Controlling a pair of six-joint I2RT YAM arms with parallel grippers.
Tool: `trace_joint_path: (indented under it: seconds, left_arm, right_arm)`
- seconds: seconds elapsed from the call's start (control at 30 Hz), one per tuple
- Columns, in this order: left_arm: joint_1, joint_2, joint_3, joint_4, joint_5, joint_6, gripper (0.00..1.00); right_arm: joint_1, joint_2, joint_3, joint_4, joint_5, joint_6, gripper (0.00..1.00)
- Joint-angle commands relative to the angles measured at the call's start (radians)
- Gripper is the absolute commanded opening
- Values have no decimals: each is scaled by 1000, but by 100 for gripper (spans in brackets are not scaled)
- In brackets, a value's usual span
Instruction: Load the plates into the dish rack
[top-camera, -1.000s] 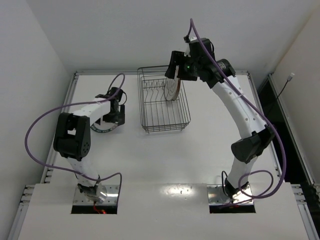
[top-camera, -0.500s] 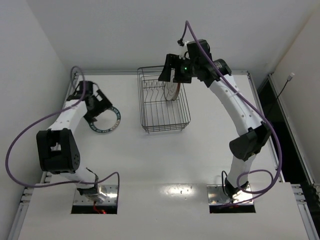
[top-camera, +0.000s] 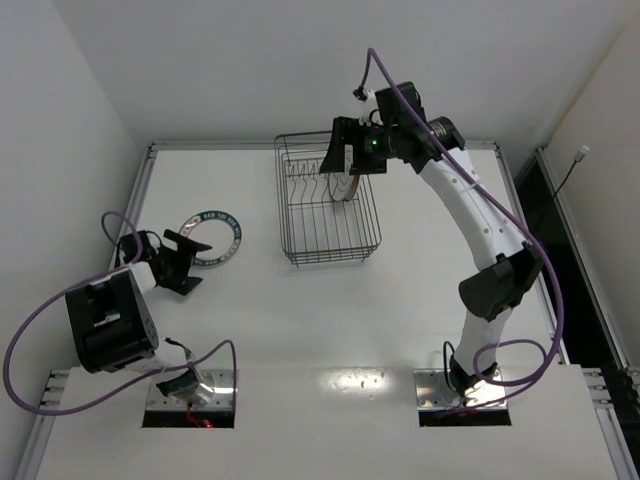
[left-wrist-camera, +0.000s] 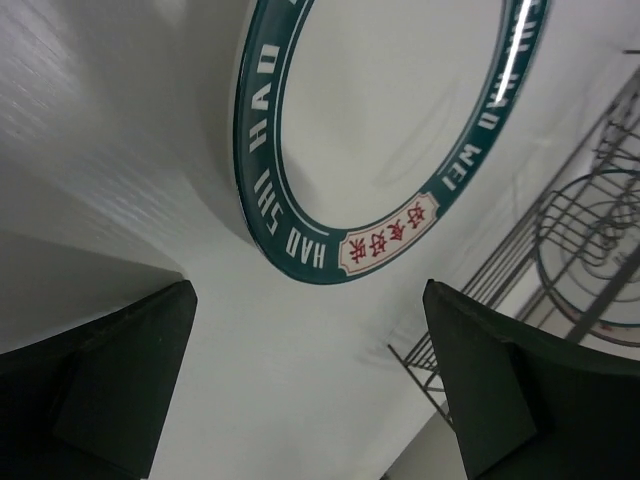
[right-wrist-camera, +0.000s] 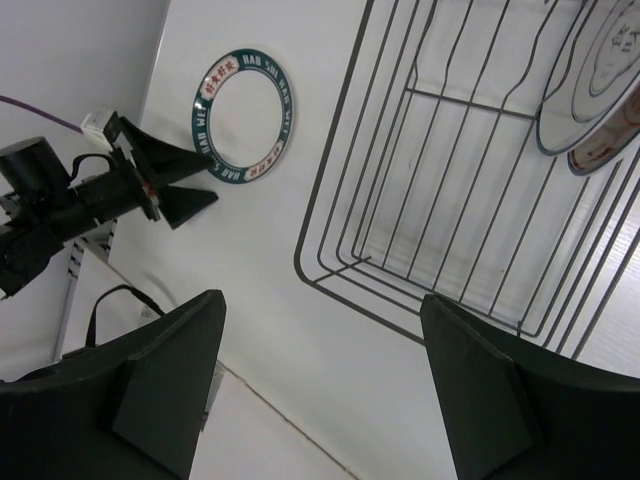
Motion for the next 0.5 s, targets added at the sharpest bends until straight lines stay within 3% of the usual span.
trace_joint_path:
  seconds: [0.0,0.17,0.33,0.43,0.47]
  left_arm:
    - [38,-26,-111,310,74,-89,97]
    - [38,35,-205,584,100,-210,84]
    - [38,132,-254,724,100,-293,76]
    - [38,173,-280,783,100,-325,62]
    - [38,202,-280,813,100,-325,54]
  right_arm:
    - [-17,8,82,-50,-30,-32,76]
    - [-39,26,139,-103,-30,-82,78]
    - [-70,37,130,-130,-64,-101,78]
    - [-79,49,130,-142,-64,-110,78]
    - [-79,49,139,-151,-64,-119,78]
